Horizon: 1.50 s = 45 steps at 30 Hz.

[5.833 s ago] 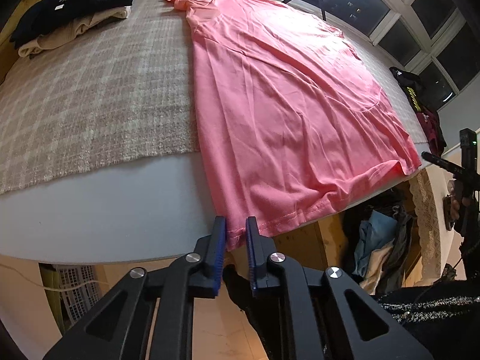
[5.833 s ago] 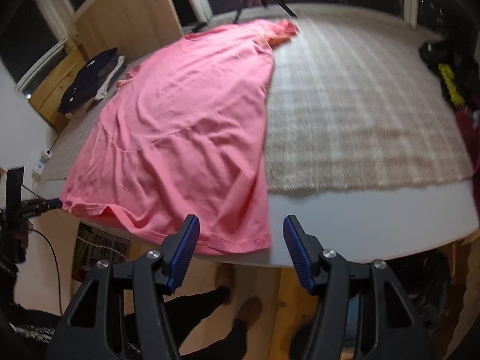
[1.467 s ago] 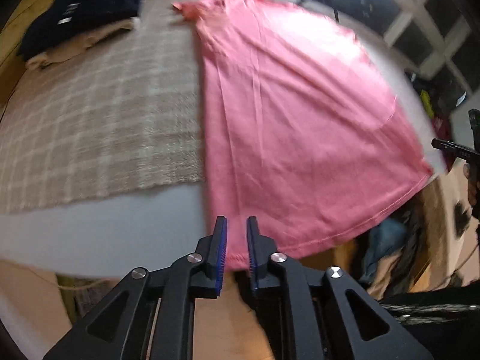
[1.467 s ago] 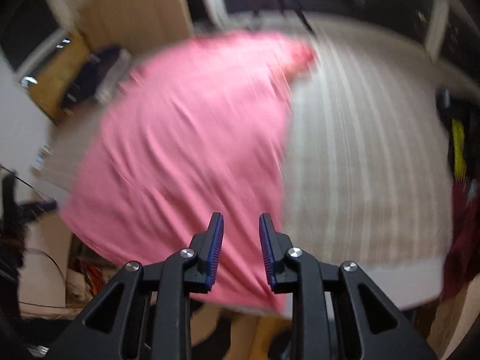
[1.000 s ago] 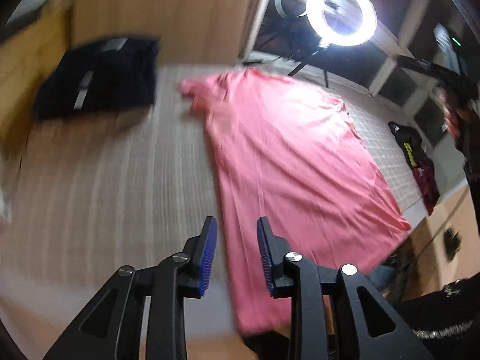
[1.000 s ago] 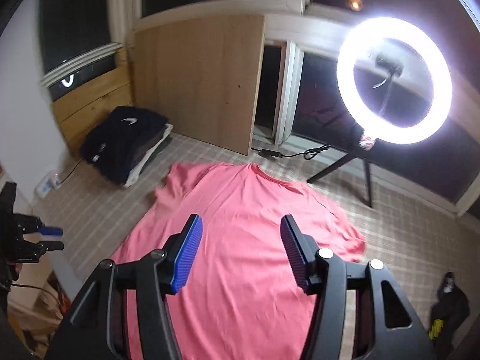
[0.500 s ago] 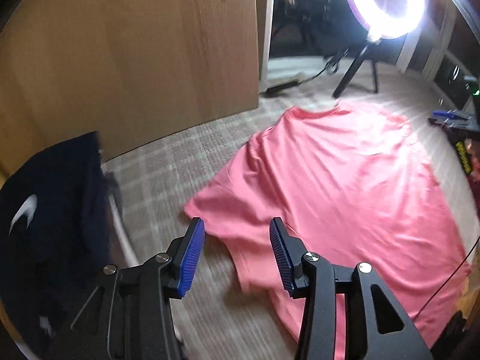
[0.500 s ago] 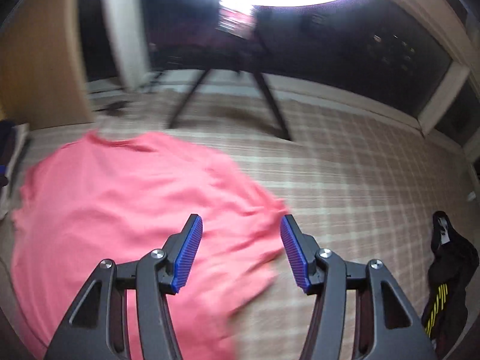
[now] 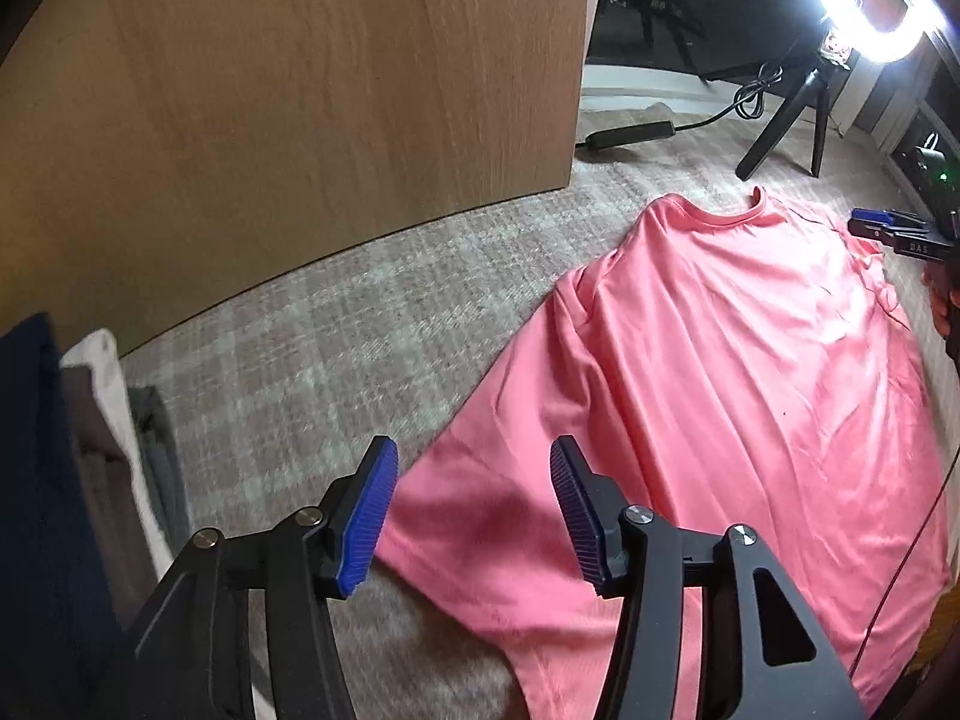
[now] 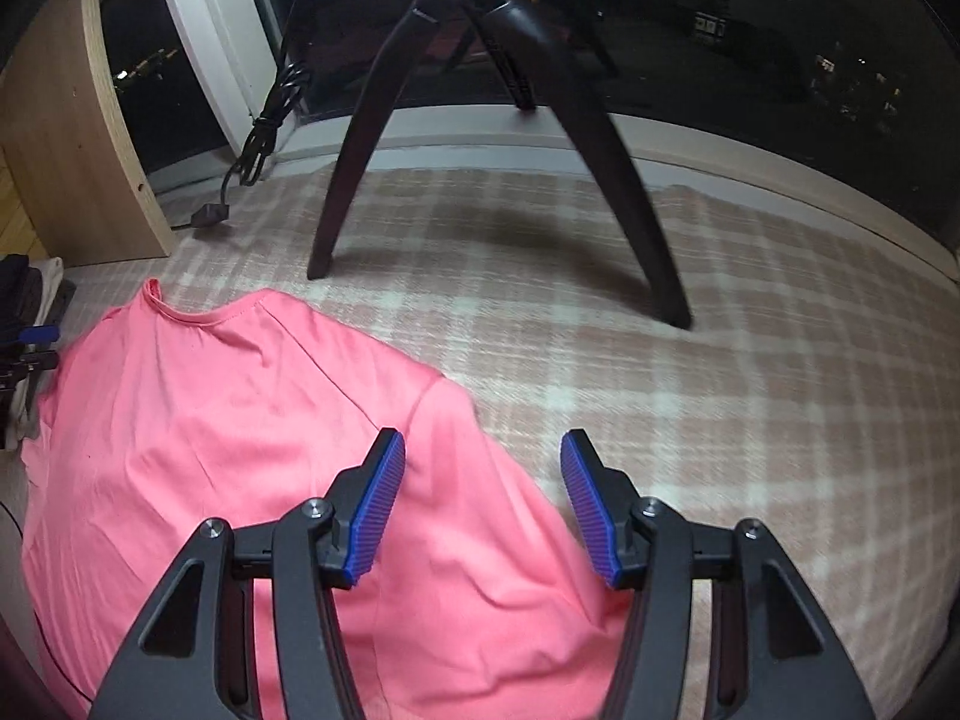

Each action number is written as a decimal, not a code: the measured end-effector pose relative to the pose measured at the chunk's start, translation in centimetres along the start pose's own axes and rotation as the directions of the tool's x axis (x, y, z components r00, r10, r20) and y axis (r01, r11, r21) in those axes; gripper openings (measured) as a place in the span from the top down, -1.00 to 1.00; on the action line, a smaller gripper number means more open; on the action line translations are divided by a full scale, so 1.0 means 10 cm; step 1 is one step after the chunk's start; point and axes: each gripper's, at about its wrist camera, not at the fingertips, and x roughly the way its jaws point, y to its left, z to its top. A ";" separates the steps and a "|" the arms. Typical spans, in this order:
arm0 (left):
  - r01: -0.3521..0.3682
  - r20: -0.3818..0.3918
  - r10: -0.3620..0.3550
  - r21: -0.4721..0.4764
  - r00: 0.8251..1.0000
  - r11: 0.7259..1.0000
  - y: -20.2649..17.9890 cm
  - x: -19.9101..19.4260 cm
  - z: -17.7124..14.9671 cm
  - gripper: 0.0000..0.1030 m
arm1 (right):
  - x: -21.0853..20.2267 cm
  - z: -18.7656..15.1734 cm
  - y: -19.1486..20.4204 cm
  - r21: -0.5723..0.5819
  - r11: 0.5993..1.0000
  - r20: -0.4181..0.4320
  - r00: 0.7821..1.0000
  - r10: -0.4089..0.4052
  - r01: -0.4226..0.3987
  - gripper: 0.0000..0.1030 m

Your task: Fold clothes

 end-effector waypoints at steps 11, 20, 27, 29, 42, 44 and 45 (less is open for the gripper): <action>-0.035 -0.061 0.041 0.087 0.997 0.996 -0.11 0.26 0.06 0.27 | 0.17 0.01 0.14 -0.100 0.995 -0.025 1.000 -0.009 0.006 -0.03; -0.057 -0.008 0.058 0.066 0.998 0.996 -0.10 0.07 0.05 0.98 | 0.03 0.04 0.13 -0.130 0.989 0.004 0.998 -0.066 0.066 0.93; -0.113 -0.053 0.117 0.082 0.992 0.990 -0.07 0.21 0.03 0.80 | -0.20 -0.01 0.16 -0.136 0.983 0.052 0.992 -0.113 0.119 0.07; -0.108 -0.038 0.111 0.061 0.993 0.992 -0.06 0.17 0.04 0.61 | -0.30 -0.02 0.17 -0.135 0.982 0.075 0.990 -0.122 0.131 0.07; 0.020 -0.021 -0.018 0.081 1.000 0.996 -0.18 0.28 0.41 0.25 | -0.11 0.05 0.17 -0.179 0.975 0.033 0.992 -0.125 0.129 -0.03; 0.023 -0.037 -0.020 0.088 0.999 0.996 -0.18 0.37 0.43 0.25 | 0.00 0.05 0.13 -0.172 0.975 0.012 0.990 -0.138 0.138 -0.03; 0.023 -0.038 -0.019 0.090 0.999 0.996 -0.20 0.40 0.44 0.26 | 0.01 0.06 0.10 -0.159 0.980 0.010 0.992 -0.123 0.123 -0.03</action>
